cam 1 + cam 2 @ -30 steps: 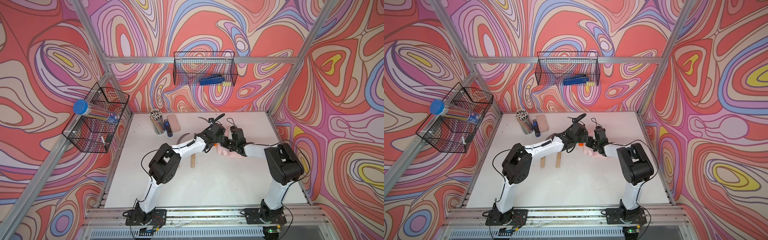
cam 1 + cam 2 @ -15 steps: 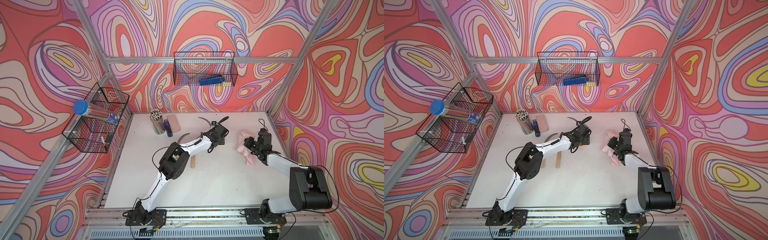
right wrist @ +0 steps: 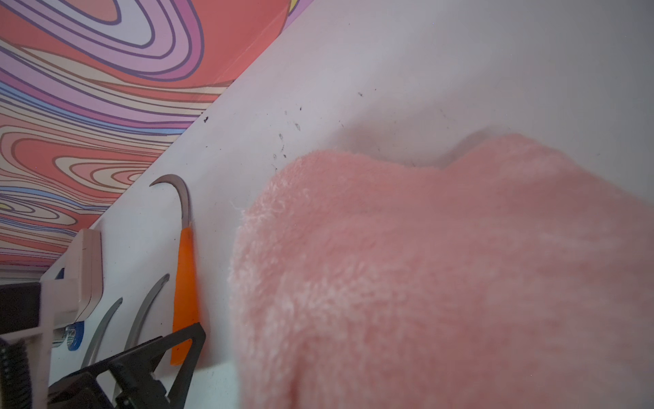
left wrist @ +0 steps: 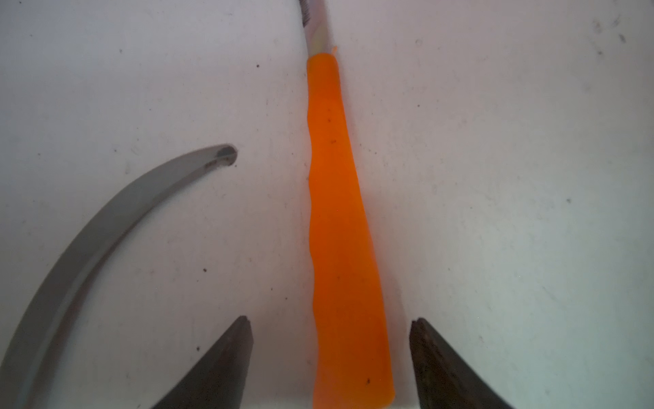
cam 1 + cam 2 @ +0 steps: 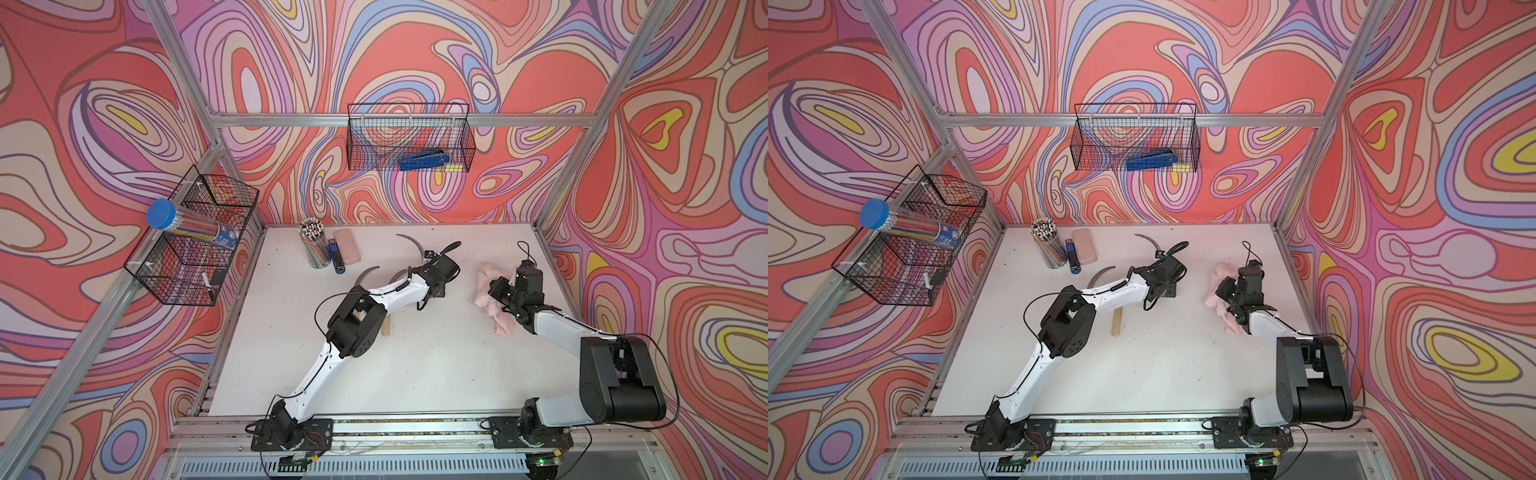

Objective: Wipe small sickles with rags
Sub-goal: Pick up the small sickle from the center of the board.

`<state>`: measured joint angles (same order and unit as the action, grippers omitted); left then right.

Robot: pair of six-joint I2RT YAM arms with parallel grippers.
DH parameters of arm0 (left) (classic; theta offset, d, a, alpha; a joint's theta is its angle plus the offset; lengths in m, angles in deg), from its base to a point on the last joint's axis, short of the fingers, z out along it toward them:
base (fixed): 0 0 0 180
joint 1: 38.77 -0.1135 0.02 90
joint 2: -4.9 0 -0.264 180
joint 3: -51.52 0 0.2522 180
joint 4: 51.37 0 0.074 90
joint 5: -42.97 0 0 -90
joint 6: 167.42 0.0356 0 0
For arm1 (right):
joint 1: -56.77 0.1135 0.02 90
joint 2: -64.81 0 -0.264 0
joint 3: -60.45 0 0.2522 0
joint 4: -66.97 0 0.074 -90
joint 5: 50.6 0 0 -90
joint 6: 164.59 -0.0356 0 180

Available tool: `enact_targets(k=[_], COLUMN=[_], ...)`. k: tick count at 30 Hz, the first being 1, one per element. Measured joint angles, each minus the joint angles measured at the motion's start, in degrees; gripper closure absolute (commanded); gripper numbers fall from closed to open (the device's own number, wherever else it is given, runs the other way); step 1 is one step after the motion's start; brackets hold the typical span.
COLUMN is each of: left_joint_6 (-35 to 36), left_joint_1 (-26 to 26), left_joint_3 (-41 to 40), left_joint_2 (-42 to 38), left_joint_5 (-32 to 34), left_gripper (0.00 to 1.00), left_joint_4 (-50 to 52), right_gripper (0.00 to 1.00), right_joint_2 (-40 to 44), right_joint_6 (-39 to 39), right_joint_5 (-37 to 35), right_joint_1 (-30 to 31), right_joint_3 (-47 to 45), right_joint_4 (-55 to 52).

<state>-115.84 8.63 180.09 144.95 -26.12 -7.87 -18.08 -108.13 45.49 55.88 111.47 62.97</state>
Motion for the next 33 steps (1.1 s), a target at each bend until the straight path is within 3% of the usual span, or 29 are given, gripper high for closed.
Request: enact_targets(k=[16, 24, 33], left_joint_6=[-0.4, -1.4, -2.9], left_joint_1=[0.6, 0.3, 0.1], left_joint_3=[6.0, 16.2, 17.1], left_joint_2=[2.6, 7.9, 8.5], left_joint_5=[0.1, -3.1, -2.0], left_gripper=[0.36, 0.39, 0.41], left_joint_4=[4.0, 10.8, 14.7], right_gripper=[1.0, 1.0, 1.0], right_joint_2=[2.1, 3.3, 5.3], right_joint_6=[0.0, 0.0, 0.0], right_joint_5=[1.3, 1.9, 2.5], right_joint_1=[0.0, 0.0, 0.0], right_joint_3=[-1.3, -2.0, -2.5], right_joint_4=[0.0, 0.0, -0.1])
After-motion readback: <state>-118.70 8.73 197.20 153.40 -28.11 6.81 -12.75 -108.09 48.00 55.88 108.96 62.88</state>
